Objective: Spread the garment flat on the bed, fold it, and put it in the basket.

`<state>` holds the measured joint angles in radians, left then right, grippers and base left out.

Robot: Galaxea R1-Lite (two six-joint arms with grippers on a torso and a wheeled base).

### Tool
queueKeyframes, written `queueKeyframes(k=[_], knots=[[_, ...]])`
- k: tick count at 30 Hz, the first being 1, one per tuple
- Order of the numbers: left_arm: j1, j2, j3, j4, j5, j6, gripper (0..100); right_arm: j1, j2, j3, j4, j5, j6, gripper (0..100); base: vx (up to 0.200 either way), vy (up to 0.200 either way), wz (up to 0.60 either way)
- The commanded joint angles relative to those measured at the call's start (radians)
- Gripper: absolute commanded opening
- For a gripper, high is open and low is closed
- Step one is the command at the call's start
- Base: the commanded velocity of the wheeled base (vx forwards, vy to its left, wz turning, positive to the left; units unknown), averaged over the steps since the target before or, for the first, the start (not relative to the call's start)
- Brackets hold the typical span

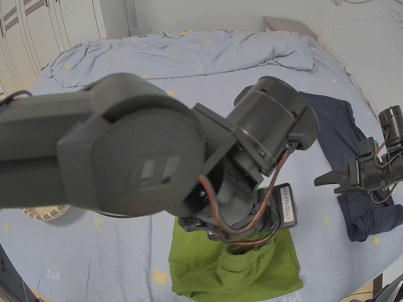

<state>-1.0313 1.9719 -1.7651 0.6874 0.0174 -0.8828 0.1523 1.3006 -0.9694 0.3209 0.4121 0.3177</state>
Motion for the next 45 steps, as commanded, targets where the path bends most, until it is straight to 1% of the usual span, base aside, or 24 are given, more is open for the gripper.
queueKeyframes(k=[1,6,9,13,14,15,16,18,20,21,22,23,24,25,27,29,30,32,35,39,40,41,42,45], knots=[[-0.036,0.038,0.004,-0.059,0.001,-0.039,100,0.0,-0.001,0.0,0.001,-0.001,0.0,100,0.0,0.0,0.0],[-0.05,0.054,0.012,-0.101,0.001,-0.068,100,0.0,-0.003,0.0,0.001,0.001,0.001,100,0.0,0.0,0.0],[-0.033,0.045,0.019,-0.103,0.001,-0.084,100,0.003,-0.003,0.0,0.001,0.001,0.001,100,0.0,0.0,0.0],[0.056,-0.011,0.084,-0.108,-0.01,-0.085,100,0.024,-0.001,0.001,0.003,0.007,0.006,100,0.0,0.0,0.0],[0.12,-0.044,0.125,-0.123,-0.037,-0.07,100,0.076,-0.001,0.003,0.003,0.008,0.04,100,0.0,0.0,0.0],[0.125,-0.047,0.13,-0.124,-0.04,-0.068,100,0.081,-0.001,0.003,0.003,0.008,0.044,100,0.0,0.0,0.0],[0.188,-0.081,0.176,-0.14,-0.093,-0.039,100,0.131,-0.001,0.003,0.001,0.011,0.084,100,0.0,0.0,0.0],[0.286,-0.134,0.254,-0.175,-0.188,0.034,100,0.199,0.0,0.004,0.001,0.014,0.112,100,0.0,0.0,0.0],[0.312,-0.146,0.28,-0.187,-0.215,0.057,100,0.217,0.002,0.006,0.001,0.014,0.115,100,0.0,0.0,0.0],[0.362,-0.171,0.339,-0.22,-0.272,0.104,100,0.251,0.006,0.012,0.003,0.014,0.123,100,0.0,0.0,0.0],[0.445,-0.206,0.461,-0.304,-0.361,0.182,100,0.3,0.029,0.037,-0.006,0.014,0.127,100,0.0,0.0,0.0],[0.458,-0.211,0.48,-0.318,-0.375,0.194,100,0.306,0.034,0.04,-0.008,0.014,0.127,100,0.0,0.0,0.0],[0.514,-0.226,0.596,-0.41,-0.444,0.271,100,0.339,0.058,0.049,-0.017,0.016,0.13,100,0.0,0.0,0.0],[0.53,-0.229,0.624,-0.437,-0.458,0.292,100,0.346,0.065,0.049,-0.019,0.016,0.13,100,0.0,0.0,0.0],[0.605,-0.225,0.768,-0.589,-0.514,0.401,100,0.375,0.103,0.052,-0.02,0.031,0.132,100,0.0,0.0,0.0],[0.628,-0.217,0.822,-0.657,-0.536,0.436,100,0.386,0.115,0.055,-0.019,0.05,0.132,100,0.0,0.0,0.0],[0.651,-0.196,0.894,-0.76,-0.567,0.473,100,0.408,0.132,0.063,-0.017,0.079,0.133,100,0.0,0.0,0.0],[0.66,-0.174,0.947,-0.849,-0.587,0.479,100,0.437,0.152,0.072,-0.013,0.109,0.136,100,0.0,0.0,0.0],[0.654,-0.142,0.972,-0.895,-0.596,0.481,100,0.457,0.189,0.089,-0.016,0.132,0.141,100,0.0,0.0,0.0],[0.637,-0.113,0.972,-0.899,-0.599,0.482,100,0.475,0.25,0.098,-0.013,0.188,0.138,100,0.0,0.0,0.0],[0.637,-0.113,0.972,-0.899,-0.599,0.482,100,0.475,0.25,0.098,-0.013,0.188,0.138,100,0.0,0.0,0.0],[0.631,-0.11,0.971,-0.902,-0.6,0.482,100,0.477,0.258,0.106,-0.011,0.221,0.133,100,0.0,0.0,0.0],[0.629,-0.11,0.971,-0.902,-0.603,0.484,100,0.478,0.259,0.107,-0.011,0.229,0.132,100,0.0,0.0,0.0],[0.625,-0.105,0.966,-0.907,-0.649,0.482,100,0.477,0.275,0.115,-0.005,0.238,0.129,100,0.0,0.0,0.0]])
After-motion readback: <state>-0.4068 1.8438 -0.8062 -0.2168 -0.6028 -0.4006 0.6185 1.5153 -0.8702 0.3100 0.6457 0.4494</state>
